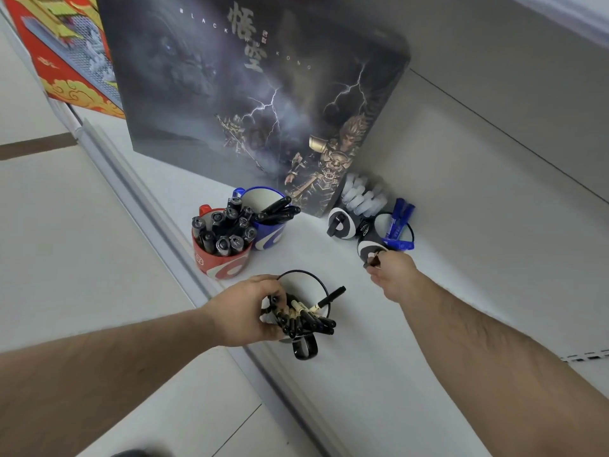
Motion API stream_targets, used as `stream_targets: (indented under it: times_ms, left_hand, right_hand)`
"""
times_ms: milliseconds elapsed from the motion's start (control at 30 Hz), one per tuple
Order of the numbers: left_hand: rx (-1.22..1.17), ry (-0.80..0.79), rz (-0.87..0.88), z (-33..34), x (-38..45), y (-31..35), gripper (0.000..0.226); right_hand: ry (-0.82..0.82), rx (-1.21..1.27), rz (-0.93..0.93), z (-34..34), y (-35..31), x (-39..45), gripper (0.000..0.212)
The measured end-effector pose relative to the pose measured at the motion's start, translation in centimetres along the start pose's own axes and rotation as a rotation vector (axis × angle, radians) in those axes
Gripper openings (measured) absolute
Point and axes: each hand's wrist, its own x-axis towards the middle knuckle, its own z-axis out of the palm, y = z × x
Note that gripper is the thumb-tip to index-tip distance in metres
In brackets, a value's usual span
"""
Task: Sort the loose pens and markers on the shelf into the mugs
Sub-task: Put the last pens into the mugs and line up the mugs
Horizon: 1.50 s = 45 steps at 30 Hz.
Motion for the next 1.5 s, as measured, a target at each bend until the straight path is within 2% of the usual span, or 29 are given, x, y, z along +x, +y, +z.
stream_targets:
  times_ms: [67,200,300,367,433,500,567,600,700,833,967,1100,1167,1300,1500]
  left_hand:
    - [-0.003,-0.009,-0.008,0.0,0.1,-0.1,0.034]
    - [0.033,-0.012,-0.053,0.1,-0.1,0.1,0.037]
    - [0.069,0.024,-0.102,0.2,-0.7,0.5,0.068]
    - [0.025,0.066,-0.164,0.4,-1.4,1.1,0.089]
    - [-0.024,0.102,-0.247,0.8,-1.9,1.7,0.101]
    - [-0.045,0.112,-0.310,1.3,-2.1,1.9,0.101]
    - [-0.114,0.132,-0.336,1.8,-2.2,2.2,0.095]
    - [-0.168,0.140,-0.343,2.0,-2.1,2.4,0.093]
    - [-0.228,0.145,-0.339,2.4,-1.8,3.4,0.094]
    - [-0.215,0.205,-0.303,2.3,-1.4,4.9,0.088]
    - [-0.203,0.250,-0.278,1.9,-1.7,5.5,0.082]
    - [-0.194,0.229,-0.280,2.2,-1.9,5.9,0.080]
    - [-0.192,0.223,-0.268,2.2,-1.7,6.1,0.078]
    - [-0.178,0.215,-0.251,2.1,-1.8,6.2,0.076]
    - [-0.123,0.214,-0.227,2.4,-2.7,5.7,0.074]
  right_hand:
    - [0.014,-0.142,-0.037,-0.1,-0.2,0.3,0.016]
    - [0.017,-0.263,-0.047,-0.8,0.6,-0.3,0.021]
    - [0.066,-0.428,-0.169,-1.3,3.9,-3.2,0.022]
    - [-0.033,-0.442,-0.212,-1.4,7.1,-7.4,0.015]
    - [-0.198,-0.495,-0.175,-1.4,9.8,-11.7,0.021]
    - [-0.359,-0.529,-0.122,-0.9,11.4,-14.4,0.030]
    - [-0.431,-0.506,-0.124,0.1,12.5,-15.4,0.016]
    - [-0.413,-0.480,-0.140,0.7,12.8,-15.5,0.007]
    - [-0.283,-0.408,-0.187,1.3,14.1,-14.6,0.023]
    - [-0.054,-0.299,-0.170,-1.3,14.1,-13.3,0.025]
    - [0.132,-0.200,-0.175,-4.6,12.2,-9.8,0.026]
    - [0.267,-0.153,-0.130,-6.4,9.5,-5.5,0.023]
    - [0.266,-0.084,-0.088,-6.6,8.2,-3.9,0.017]
    - [0.263,-0.049,-0.090,-6.2,6.3,-1.6,0.023]
    - [0.243,-0.005,-0.093,-5.0,4.5,0.3,0.021]
